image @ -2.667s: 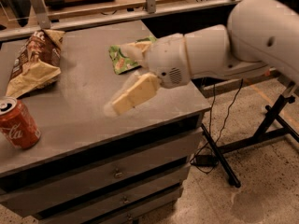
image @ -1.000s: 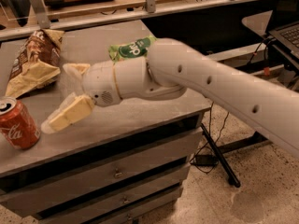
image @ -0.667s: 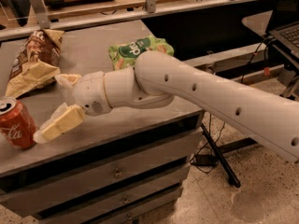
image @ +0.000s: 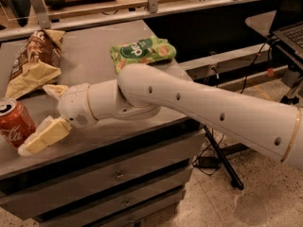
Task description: Knock coke can over
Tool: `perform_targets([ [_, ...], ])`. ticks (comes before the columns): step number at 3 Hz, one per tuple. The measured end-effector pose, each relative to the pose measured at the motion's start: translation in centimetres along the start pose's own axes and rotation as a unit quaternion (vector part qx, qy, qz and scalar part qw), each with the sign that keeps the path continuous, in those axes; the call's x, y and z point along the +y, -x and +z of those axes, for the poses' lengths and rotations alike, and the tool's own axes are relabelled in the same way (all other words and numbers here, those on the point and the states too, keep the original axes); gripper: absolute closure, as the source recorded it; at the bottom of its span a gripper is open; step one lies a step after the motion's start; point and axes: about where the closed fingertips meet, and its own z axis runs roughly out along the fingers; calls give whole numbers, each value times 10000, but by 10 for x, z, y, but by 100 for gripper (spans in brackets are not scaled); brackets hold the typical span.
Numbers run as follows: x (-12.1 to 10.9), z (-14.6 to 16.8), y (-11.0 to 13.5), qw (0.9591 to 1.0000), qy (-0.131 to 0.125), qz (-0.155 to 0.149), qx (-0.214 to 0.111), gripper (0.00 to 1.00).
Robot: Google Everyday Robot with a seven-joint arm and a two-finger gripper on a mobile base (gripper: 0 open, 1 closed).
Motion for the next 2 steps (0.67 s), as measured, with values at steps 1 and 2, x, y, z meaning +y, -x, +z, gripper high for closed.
perform_targets([
  [1,5,11,7,9999,-121,-72,-76,0],
  [2,7,20,16,9996,-180,-117,-171,0],
])
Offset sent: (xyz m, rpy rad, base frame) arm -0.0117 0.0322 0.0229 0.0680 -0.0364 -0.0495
